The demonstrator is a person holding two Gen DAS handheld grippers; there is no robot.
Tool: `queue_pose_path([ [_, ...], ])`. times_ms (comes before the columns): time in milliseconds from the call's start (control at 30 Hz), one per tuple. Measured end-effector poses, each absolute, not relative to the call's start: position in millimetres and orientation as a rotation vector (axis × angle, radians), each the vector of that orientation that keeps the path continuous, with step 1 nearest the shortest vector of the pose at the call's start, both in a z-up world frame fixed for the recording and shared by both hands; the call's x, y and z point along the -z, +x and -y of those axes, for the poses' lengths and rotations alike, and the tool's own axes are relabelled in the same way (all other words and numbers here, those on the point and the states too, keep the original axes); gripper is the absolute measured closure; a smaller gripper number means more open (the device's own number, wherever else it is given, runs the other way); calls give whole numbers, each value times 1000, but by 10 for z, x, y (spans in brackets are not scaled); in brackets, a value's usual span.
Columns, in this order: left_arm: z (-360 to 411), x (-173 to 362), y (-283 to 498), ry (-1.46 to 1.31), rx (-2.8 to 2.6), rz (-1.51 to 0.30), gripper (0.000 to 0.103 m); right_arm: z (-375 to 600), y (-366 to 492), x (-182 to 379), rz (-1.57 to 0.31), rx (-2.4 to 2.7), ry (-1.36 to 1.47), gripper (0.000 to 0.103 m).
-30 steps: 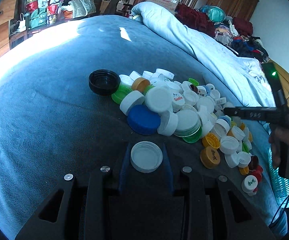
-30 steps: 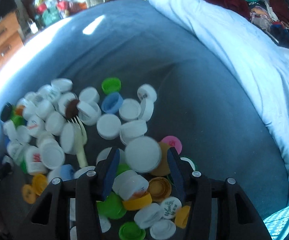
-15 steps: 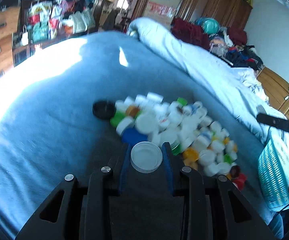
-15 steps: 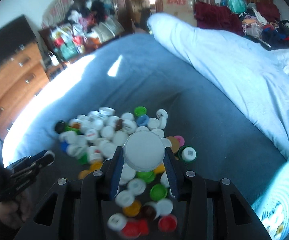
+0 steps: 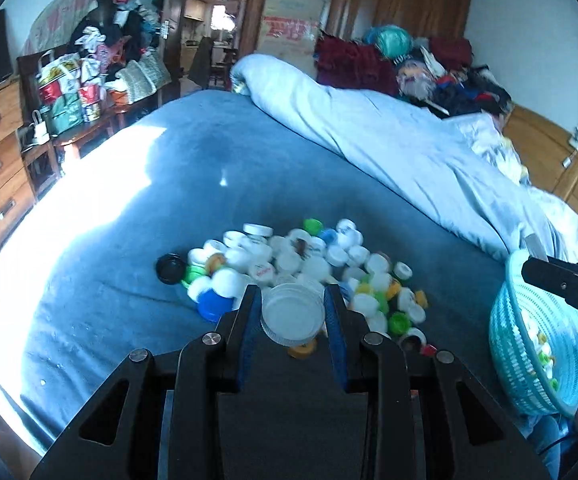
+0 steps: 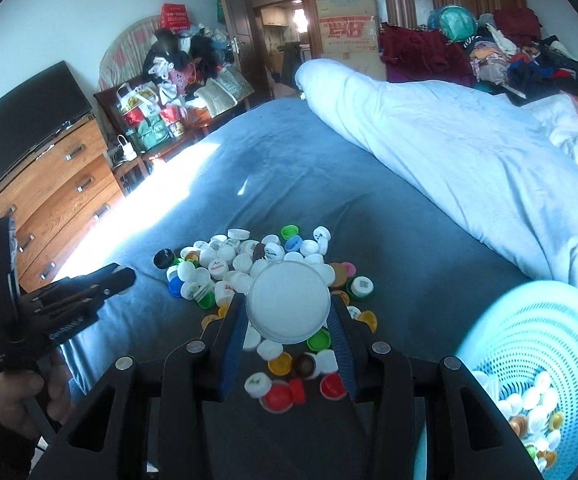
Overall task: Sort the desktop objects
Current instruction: 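Carry both white caps over the basket with both tools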
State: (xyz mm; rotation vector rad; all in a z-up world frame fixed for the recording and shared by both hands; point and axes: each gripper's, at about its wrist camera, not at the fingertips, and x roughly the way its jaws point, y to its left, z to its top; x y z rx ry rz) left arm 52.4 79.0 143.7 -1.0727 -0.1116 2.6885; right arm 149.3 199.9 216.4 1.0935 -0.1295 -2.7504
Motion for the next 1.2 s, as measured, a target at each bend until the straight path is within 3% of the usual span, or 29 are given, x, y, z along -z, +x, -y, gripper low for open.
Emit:
queue_pose_path([
  [200,-1194,-1574,651,-1051,-2654,-16,76,-2169,1725,-2233,167,2782,1064,59],
  [1200,-2623,-2004,1034,-925,-2509,-314,76,-3363,2684,-2352,395,3016,976,59],
])
